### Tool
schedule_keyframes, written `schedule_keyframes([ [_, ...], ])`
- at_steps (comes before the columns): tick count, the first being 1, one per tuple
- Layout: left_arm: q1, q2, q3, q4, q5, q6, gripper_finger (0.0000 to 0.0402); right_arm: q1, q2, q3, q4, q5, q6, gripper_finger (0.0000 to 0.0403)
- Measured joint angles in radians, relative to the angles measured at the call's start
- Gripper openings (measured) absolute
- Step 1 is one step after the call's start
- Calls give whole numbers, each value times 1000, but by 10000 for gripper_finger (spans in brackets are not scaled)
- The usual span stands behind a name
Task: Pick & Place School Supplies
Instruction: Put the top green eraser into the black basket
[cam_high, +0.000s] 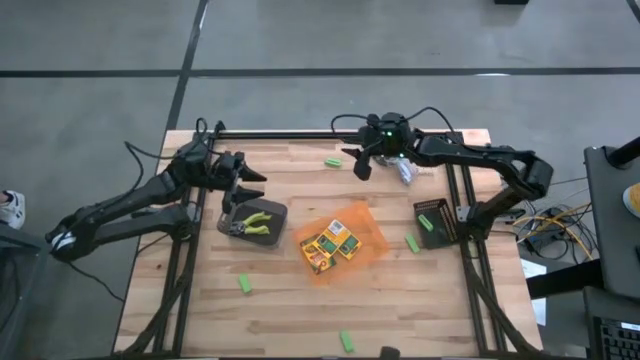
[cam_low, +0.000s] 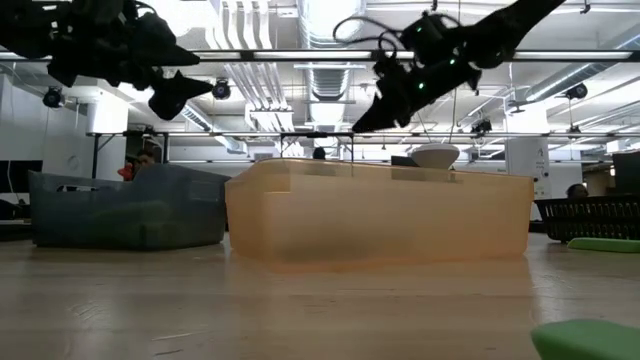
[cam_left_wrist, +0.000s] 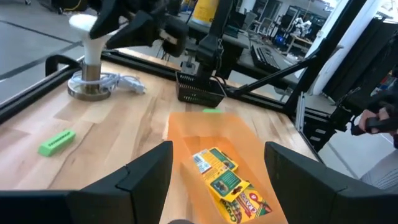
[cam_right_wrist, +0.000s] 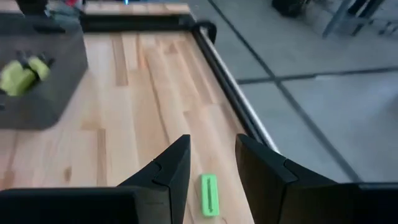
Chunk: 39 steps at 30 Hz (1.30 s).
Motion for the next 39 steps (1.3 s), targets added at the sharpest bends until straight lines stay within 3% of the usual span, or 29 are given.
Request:
schedule_keyframes([
  [17, 0, 2, -126, -14, 0, 1, 259, 15, 363, 434, -417, 6, -11, 123],
  [27, 2, 1, -236, -7, -22, 19, 259, 14, 330, 532, -416, 5, -59, 123],
  [32, 3, 0, -237, 35, -115, 46, 259, 14, 327, 547, -418, 5, -56, 123],
  [39, 3, 0, -228, 56, -118, 133, 259, 14, 327, 534, -420, 5, -53, 123],
])
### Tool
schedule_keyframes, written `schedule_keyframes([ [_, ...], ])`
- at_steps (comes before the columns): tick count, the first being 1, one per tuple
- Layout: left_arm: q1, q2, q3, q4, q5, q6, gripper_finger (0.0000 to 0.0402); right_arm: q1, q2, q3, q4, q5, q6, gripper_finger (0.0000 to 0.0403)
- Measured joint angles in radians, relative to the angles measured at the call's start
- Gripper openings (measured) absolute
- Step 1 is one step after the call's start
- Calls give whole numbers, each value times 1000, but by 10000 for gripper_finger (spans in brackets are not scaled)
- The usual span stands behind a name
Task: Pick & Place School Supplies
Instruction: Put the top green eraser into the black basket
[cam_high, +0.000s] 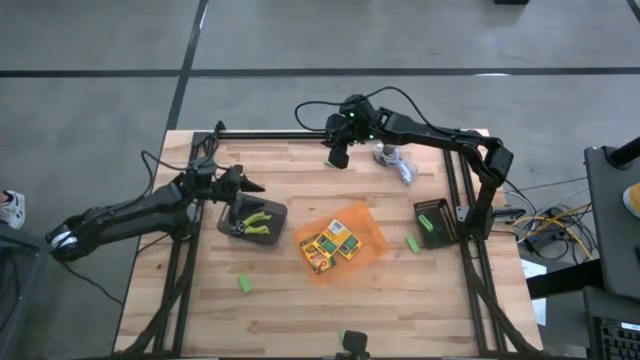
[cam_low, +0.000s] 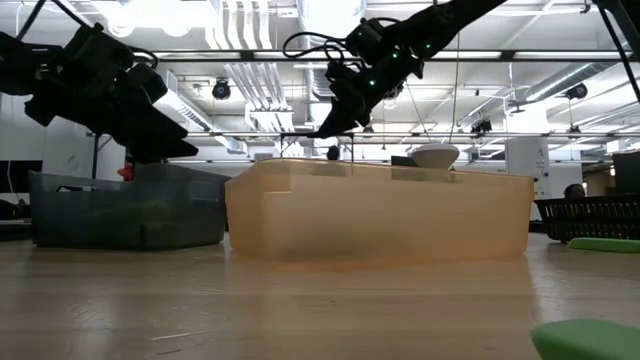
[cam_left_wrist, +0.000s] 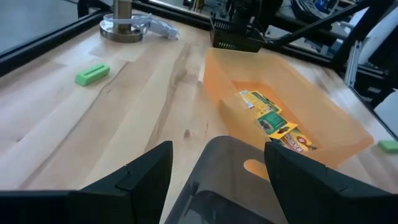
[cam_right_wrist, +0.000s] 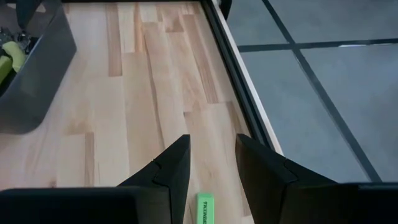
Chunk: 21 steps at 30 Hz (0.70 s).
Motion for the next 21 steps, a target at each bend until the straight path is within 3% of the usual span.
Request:
schedule_keyframes([
  [21, 0, 0, -5, -2, 0, 2, 259, 0, 4, -4, -44, 1, -1, 123],
])
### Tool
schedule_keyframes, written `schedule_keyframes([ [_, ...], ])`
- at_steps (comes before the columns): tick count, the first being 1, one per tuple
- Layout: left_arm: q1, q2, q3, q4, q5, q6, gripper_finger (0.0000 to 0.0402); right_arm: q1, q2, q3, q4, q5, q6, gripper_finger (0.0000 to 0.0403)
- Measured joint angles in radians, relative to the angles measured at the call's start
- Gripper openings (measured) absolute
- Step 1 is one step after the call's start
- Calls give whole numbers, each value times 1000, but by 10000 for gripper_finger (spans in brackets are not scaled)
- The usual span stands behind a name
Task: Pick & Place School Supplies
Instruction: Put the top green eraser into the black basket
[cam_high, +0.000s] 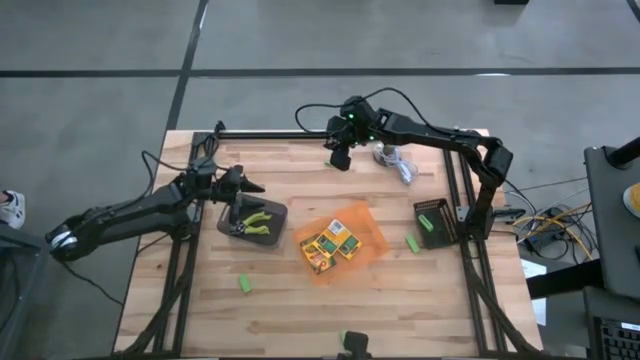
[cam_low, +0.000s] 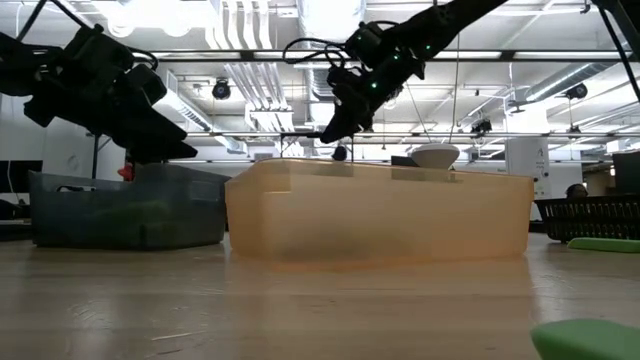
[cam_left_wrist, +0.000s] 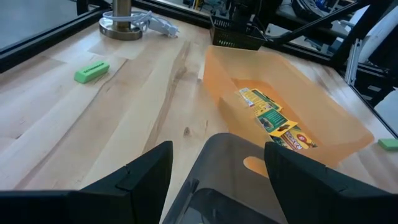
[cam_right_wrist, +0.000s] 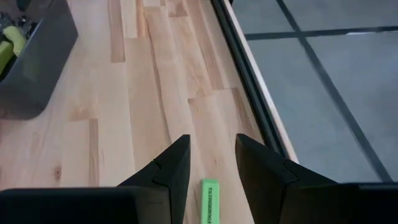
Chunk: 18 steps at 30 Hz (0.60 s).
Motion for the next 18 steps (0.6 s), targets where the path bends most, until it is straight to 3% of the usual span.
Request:
schedule_keyframes([
  [18, 0, 1, 0, 0, 1, 0, 259, -1, 163, 5, -18, 55, 81, 123],
])
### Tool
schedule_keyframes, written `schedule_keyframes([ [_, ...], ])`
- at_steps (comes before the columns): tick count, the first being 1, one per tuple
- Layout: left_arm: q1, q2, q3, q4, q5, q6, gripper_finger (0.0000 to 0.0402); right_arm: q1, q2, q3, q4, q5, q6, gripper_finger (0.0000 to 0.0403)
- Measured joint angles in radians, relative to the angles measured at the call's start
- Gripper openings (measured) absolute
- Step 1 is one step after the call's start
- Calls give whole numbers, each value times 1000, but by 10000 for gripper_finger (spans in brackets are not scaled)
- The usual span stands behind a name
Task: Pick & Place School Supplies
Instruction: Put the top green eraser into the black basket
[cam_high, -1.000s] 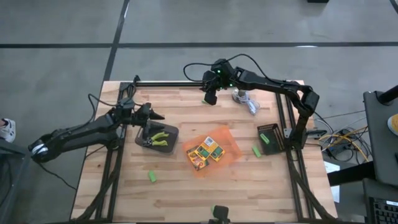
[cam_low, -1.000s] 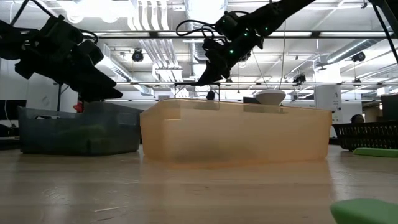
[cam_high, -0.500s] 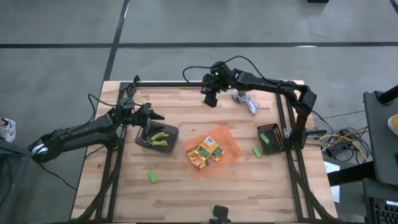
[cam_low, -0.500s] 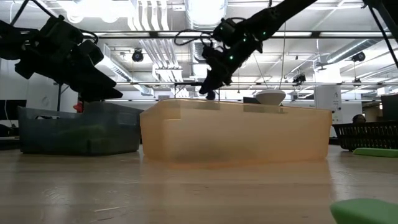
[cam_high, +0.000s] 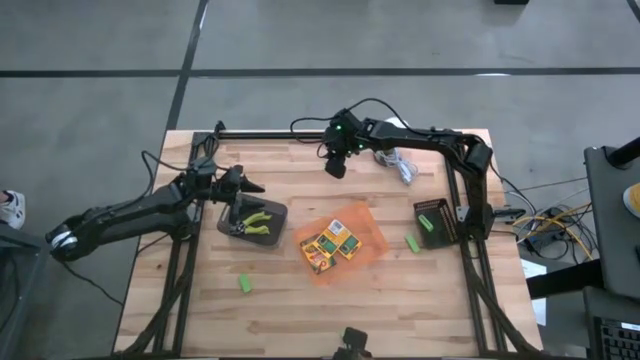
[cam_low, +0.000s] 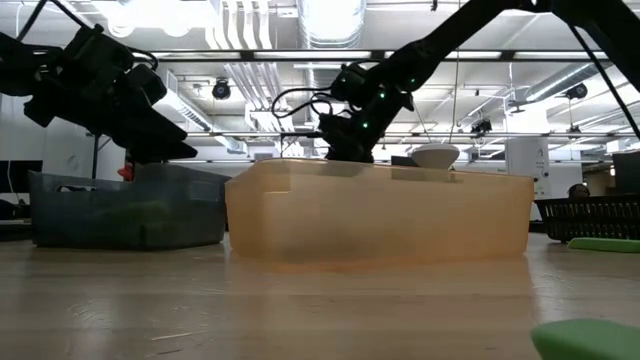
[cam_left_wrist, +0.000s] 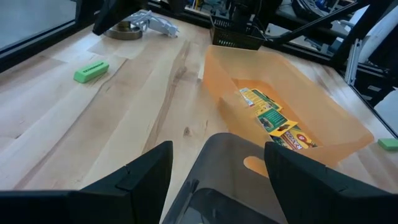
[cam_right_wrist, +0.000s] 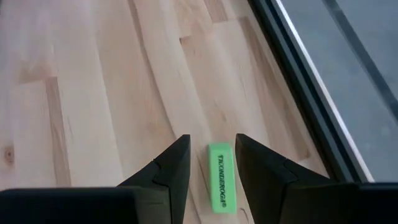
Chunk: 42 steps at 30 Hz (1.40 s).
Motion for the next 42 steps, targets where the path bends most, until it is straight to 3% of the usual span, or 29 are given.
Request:
schedule_keyframes([
  [18, 0, 1, -1, 0, 0, 0, 259, -2, 57, -5, -101, -4, 154, 123],
  [26, 0, 1, -1, 0, 0, 0, 259, 1, 17, 15, -41, -11, 141, 117],
  [32, 0, 1, -1, 0, 0, 0, 259, -3, -94, -58, 160, -46, 160, 108],
  [38, 0, 1, -1, 0, 0, 0, 259, -4, -171, -303, 565, -166, 176, 102],
  [42, 0, 1, -1, -1, 0, 0, 259, -12, -194, -467, 837, -167, 199, 99],
])
